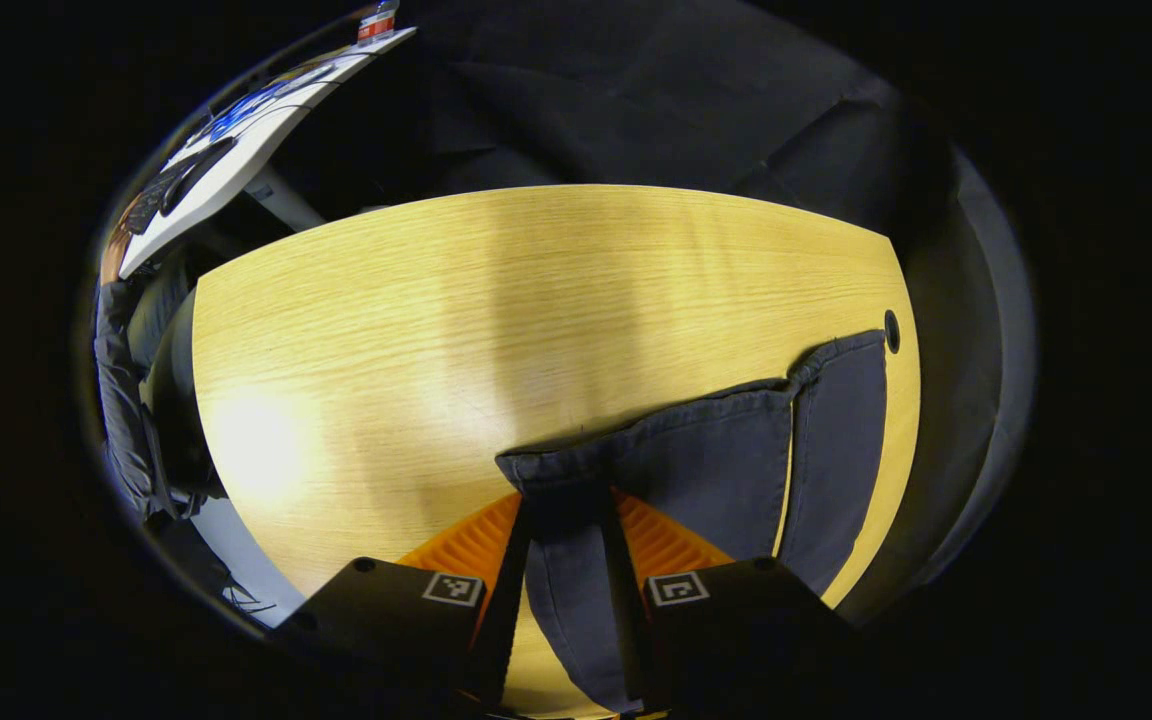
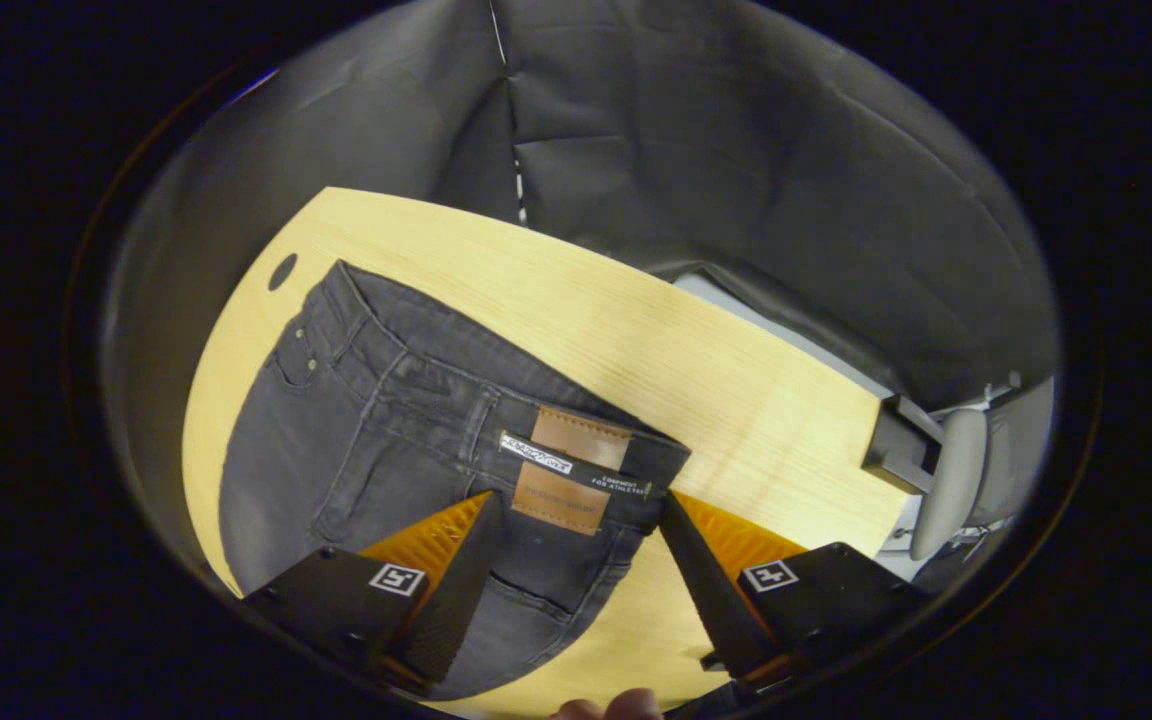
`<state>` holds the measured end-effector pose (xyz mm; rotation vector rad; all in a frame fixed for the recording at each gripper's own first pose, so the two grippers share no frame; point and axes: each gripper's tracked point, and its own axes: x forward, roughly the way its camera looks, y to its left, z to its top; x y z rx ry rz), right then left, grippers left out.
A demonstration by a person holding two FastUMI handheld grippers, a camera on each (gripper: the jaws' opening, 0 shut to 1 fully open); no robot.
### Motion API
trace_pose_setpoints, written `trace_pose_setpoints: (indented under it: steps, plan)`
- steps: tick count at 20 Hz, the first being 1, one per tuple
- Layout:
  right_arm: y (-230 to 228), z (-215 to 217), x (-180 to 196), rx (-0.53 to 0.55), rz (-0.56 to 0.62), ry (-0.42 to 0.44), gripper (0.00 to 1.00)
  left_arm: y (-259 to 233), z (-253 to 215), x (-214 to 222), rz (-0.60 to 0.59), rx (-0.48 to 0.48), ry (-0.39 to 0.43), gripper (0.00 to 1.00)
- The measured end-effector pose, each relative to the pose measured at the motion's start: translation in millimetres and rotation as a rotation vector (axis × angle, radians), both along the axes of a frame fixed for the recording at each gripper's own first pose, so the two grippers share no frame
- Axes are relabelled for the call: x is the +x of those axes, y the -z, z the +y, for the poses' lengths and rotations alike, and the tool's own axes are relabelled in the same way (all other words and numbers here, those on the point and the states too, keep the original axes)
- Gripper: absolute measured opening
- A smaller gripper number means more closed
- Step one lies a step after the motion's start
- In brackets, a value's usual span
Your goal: Grasp the waist and the cuffs of the jeans and fold them to make the two legs overlap; first hold the waist and fold one-third of the jeans toward the cuffs, then hold the cuffs and fold the remaining one-third in the same direction to finish folding.
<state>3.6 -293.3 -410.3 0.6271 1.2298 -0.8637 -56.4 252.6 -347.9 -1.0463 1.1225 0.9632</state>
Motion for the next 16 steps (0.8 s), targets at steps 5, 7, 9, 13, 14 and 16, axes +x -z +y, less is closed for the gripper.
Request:
trace_pose_setpoints:
  steps: [5, 7, 9, 13, 14, 16]
  plan:
    - [2, 1, 1, -0.021, -0.006, 0.041, 0.89, 1, 1, -3, 0.029, 0.025, -0.016, 0.43]
    - [2, 7, 8, 0.022, -0.036, 0.052, 0.61, 2, 1, -3, -0.001, 0.013, -0.055, 0.33]
    - [1, 12, 10, 0.075, -0.064, 0.079, 0.29, 4, 0, 2, -0.078, -0.023, -0.099, 0.16]
    - [-18, 18, 15, 0.225, -0.139, 0.149, 0.10, -13, -3, 3, -0.164, -0.085, -0.175, 0.05]
    - [-28, 19, 18, 0.271, -0.171, 0.181, 0.13, -20, -4, 2, -0.165, -0.094, -0.191, 0.04]
    - [-50, 22, 24, 0.361, -0.228, 0.229, 0.13, -32, -7, -2, -0.126, -0.138, -0.274, 0.04]
